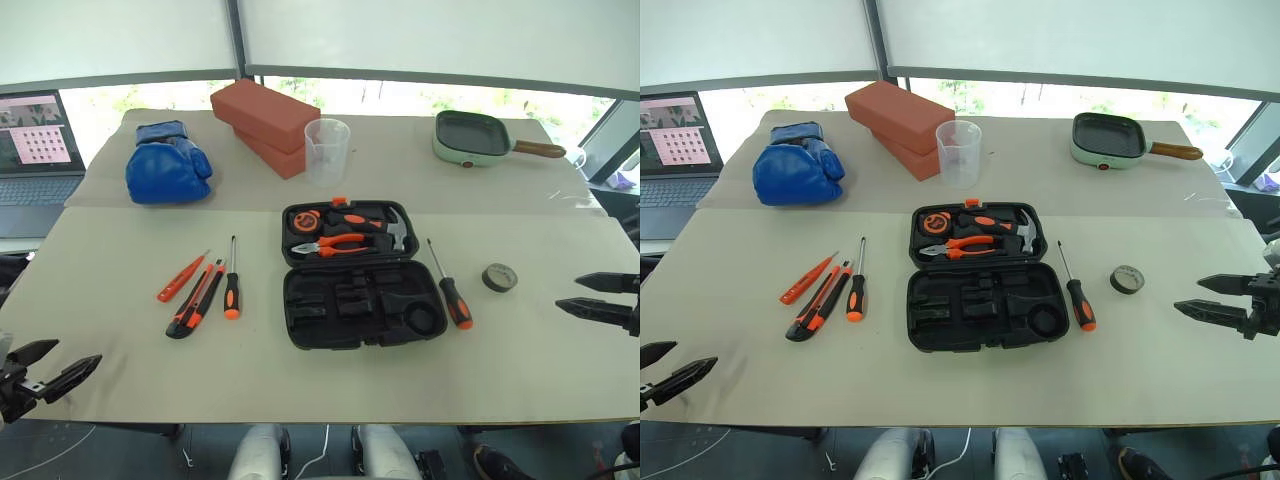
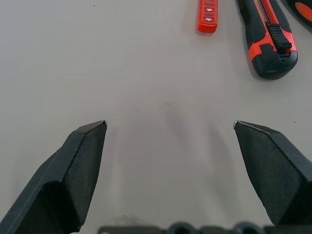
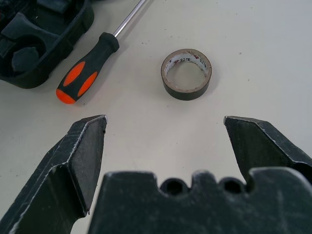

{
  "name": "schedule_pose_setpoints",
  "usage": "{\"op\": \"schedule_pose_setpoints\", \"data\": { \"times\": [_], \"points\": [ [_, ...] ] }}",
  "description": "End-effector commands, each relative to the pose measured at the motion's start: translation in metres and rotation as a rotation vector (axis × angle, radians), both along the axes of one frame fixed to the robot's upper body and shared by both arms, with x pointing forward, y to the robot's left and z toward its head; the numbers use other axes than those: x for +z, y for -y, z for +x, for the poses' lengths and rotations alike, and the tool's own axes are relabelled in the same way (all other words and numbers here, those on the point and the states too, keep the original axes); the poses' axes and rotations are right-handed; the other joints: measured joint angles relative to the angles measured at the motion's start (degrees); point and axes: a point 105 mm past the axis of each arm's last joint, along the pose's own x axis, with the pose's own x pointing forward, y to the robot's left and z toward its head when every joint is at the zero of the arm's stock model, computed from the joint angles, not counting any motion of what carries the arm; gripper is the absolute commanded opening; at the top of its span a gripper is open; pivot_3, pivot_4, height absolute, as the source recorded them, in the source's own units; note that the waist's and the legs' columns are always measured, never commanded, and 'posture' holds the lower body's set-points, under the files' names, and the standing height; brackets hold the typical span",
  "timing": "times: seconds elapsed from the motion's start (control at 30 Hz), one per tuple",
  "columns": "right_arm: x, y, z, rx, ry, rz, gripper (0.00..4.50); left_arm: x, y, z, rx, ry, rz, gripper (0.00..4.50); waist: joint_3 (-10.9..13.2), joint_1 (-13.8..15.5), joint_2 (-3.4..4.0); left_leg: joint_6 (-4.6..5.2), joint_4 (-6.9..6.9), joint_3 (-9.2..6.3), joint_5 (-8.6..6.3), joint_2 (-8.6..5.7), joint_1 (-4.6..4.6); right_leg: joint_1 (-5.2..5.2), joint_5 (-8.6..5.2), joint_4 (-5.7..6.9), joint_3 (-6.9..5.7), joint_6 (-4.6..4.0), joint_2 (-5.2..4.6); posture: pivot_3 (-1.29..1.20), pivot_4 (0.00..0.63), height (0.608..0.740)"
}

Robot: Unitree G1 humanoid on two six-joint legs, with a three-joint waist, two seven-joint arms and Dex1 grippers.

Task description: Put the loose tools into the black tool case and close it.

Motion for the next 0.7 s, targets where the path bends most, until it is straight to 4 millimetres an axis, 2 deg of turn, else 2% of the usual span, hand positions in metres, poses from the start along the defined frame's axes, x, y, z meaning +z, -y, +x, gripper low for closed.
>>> {"op": "schedule_pose_setpoints", "data": {
  "times": [0.03,0.17,0.3,0.4,0.53,0.7],
  "points": [
    [0.006,0.004,0.000,0.002,0.040,-0.019,4.48,0.010,-0.001,0.002,-0.008,0.005,0.044,4.50,0.00,0.00,0.00,0.00,0.00,0.00,0.00,0.00,0.00,0.00,0.00,0.00,0.00,0.00,0.00,0.00,0.150,0.738],
    [0.004,0.010,0.001,-0.017,0.075,-0.055,4.48,0.009,-0.004,0.018,0.026,-0.007,0.173,4.50,-0.01,0.19,0.01,0.00,0.00,0.01,0.00,-0.01,0.01,0.03,0.00,-0.01,-0.01,0.00,0.01,0.00,0.150,0.738],
    [0.018,0.000,0.006,0.016,0.138,-0.060,4.48,0.027,0.018,0.039,0.026,-0.003,0.084,4.50,0.00,0.18,0.01,-0.01,0.01,0.00,0.02,-0.04,0.00,0.04,0.01,0.06,0.00,0.02,0.00,0.00,0.150,0.738],
    [0.037,-0.028,0.010,0.102,0.200,-0.014,4.48,0.046,0.045,0.063,0.004,-0.023,-0.013,4.50,-0.01,0.11,0.02,-0.02,0.01,-0.01,0.02,0.00,0.02,0.05,0.02,0.11,0.01,0.04,0.06,0.00,0.150,0.738],
    [0.049,-0.070,0.004,0.236,0.232,0.018,4.48,0.065,0.079,0.086,-0.053,-0.053,-0.080,4.50,-0.01,0.16,0.05,-0.08,0.01,-0.16,0.06,0.02,0.01,0.05,0.05,0.24,0.01,0.02,0.20,0.00,0.150,0.738],
    [0.060,-0.137,-0.012,0.425,0.299,0.053,4.48,0.062,0.114,0.115,-0.041,-0.141,-0.072,4.50,0.00,0.12,0.02,-0.17,0.01,-0.31,0.11,-0.10,-0.03,0.07,0.07,0.27,0.00,0.07,0.23,0.00,0.150,0.738]
  ]
}}
